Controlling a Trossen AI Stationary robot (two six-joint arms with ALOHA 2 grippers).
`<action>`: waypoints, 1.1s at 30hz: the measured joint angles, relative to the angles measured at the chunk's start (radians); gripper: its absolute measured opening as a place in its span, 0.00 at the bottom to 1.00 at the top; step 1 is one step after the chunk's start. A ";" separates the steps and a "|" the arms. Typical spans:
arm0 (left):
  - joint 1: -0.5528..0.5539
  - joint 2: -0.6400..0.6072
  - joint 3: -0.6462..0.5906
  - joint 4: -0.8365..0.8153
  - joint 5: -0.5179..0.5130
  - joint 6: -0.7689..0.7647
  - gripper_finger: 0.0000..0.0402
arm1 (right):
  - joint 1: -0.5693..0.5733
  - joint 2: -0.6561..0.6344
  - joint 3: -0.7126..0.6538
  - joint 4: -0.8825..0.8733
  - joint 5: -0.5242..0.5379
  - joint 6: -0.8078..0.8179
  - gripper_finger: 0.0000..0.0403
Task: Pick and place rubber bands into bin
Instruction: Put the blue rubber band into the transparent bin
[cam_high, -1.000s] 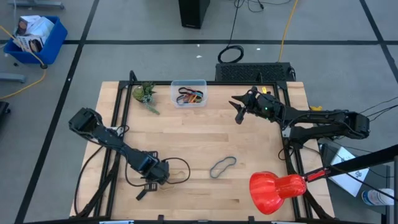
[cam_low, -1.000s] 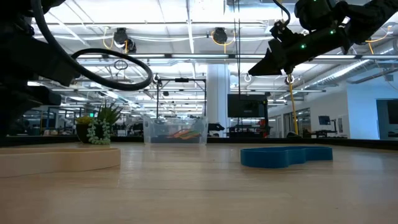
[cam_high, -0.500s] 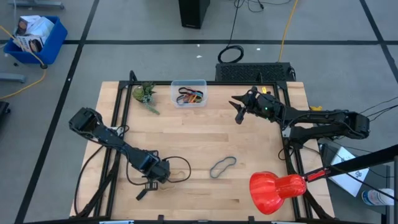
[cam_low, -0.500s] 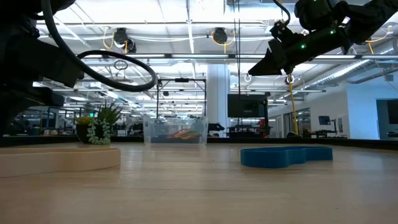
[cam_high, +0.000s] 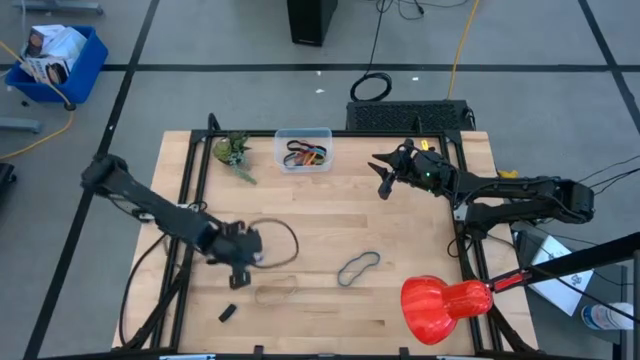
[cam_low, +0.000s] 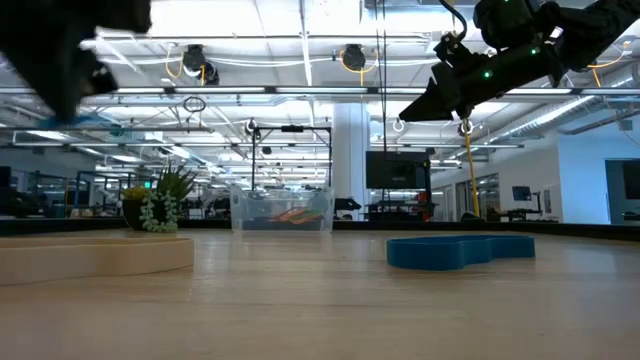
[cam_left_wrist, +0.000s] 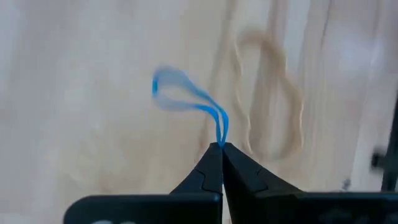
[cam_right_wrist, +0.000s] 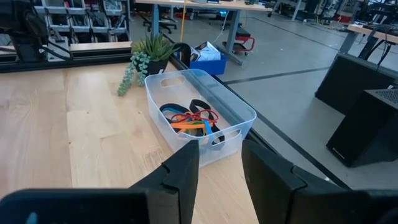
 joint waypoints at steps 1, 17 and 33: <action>0.006 -0.038 0.000 0.007 -0.043 0.000 0.01 | 0.000 0.000 0.000 0.000 0.000 0.000 0.29; 0.102 -0.421 0.002 0.645 -0.586 0.644 0.01 | 0.000 0.000 0.000 0.023 0.000 0.007 0.29; 0.505 -0.384 0.041 0.706 -0.537 0.636 0.00 | 0.000 0.000 0.000 0.023 0.000 0.053 0.29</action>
